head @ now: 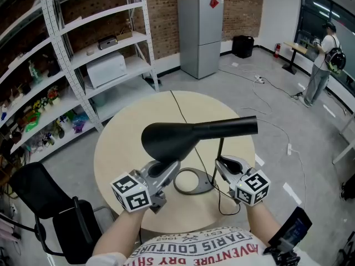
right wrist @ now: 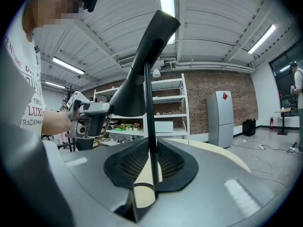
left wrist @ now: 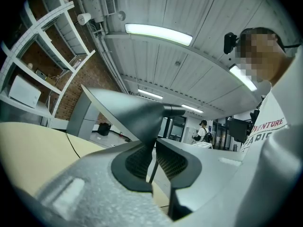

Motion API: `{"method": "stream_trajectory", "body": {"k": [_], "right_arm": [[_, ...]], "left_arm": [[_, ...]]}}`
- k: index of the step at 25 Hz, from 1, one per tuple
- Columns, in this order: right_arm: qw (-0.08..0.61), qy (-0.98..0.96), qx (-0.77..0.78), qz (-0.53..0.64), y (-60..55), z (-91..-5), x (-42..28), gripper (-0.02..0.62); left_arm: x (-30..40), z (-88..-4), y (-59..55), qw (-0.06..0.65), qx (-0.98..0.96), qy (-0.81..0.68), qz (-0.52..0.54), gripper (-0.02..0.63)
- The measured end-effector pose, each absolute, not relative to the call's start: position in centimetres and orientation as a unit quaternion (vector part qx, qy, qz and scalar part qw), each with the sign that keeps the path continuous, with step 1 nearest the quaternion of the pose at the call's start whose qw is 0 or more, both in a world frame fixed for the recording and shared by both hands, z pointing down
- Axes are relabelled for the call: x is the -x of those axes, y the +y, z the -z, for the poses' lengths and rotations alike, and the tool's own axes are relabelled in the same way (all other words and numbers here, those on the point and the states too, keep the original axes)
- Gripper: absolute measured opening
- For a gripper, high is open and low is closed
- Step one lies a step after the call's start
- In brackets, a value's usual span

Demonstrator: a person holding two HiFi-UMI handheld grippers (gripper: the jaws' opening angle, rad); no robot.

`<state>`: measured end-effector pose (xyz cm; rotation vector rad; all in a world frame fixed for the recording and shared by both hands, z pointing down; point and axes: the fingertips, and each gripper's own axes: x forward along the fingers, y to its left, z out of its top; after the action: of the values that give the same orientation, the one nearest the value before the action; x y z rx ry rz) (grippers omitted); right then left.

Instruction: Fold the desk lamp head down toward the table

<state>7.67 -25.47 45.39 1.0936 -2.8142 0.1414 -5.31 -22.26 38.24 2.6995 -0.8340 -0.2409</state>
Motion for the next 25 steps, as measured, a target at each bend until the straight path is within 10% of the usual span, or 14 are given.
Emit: {"method": "stream_trajectory", "body": {"k": [25], "right_arm": [[0.062,-0.928,-0.364,-0.044,-25.1,-44.5,-7.5,0.049]], "left_arm": [[2.5,-40.2,-21.4,0.219,-0.934,-0.251,0.125,0.026]]}}
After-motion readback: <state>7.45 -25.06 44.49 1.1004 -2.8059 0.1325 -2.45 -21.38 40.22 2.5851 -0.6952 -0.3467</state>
